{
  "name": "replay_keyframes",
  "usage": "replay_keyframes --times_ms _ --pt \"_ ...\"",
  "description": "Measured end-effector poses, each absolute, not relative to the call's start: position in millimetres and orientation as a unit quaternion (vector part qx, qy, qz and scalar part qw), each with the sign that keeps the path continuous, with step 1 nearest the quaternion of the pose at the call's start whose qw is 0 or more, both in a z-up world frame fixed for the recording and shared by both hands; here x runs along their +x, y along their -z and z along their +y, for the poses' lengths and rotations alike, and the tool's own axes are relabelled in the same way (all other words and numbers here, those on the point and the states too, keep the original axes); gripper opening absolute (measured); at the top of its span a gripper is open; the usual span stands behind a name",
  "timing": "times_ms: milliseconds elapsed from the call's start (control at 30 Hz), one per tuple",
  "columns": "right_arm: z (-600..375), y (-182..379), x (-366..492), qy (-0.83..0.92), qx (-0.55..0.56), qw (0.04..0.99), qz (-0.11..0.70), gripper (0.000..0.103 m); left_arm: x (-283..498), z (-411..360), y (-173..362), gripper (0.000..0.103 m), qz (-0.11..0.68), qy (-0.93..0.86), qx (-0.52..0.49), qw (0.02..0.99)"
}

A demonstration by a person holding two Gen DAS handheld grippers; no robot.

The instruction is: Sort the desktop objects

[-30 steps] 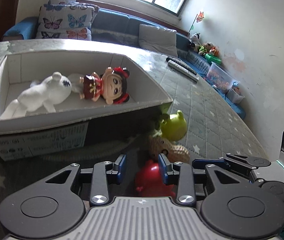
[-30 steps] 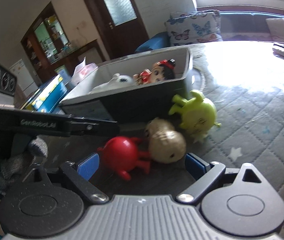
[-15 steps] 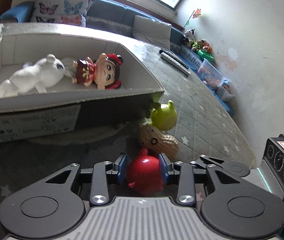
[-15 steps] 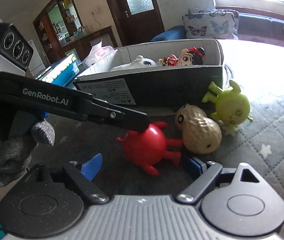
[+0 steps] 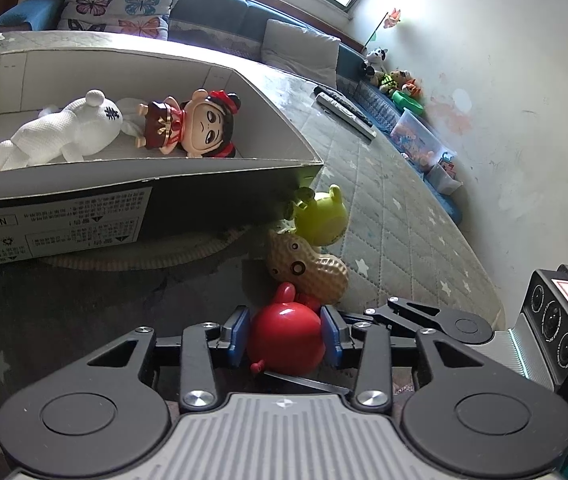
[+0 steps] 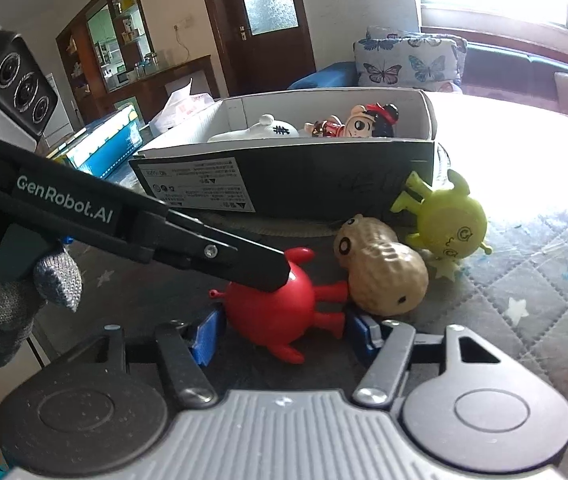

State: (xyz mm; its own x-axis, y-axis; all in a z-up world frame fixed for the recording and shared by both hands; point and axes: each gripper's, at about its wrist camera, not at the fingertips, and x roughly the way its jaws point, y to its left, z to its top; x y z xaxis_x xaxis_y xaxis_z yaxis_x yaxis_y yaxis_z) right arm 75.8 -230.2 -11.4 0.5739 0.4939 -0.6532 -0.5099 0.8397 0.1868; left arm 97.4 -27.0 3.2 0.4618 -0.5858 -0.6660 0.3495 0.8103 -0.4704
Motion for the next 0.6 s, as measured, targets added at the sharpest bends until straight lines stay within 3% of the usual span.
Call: replay_keyframes --times_ms 600 --pt "-229.9 -45.0 87.2 -0.282 -0.043 0.912 0.296 0.065 106.5 -27.2 -63.5 0.042 0.372 0.279 -0.131 0.876"
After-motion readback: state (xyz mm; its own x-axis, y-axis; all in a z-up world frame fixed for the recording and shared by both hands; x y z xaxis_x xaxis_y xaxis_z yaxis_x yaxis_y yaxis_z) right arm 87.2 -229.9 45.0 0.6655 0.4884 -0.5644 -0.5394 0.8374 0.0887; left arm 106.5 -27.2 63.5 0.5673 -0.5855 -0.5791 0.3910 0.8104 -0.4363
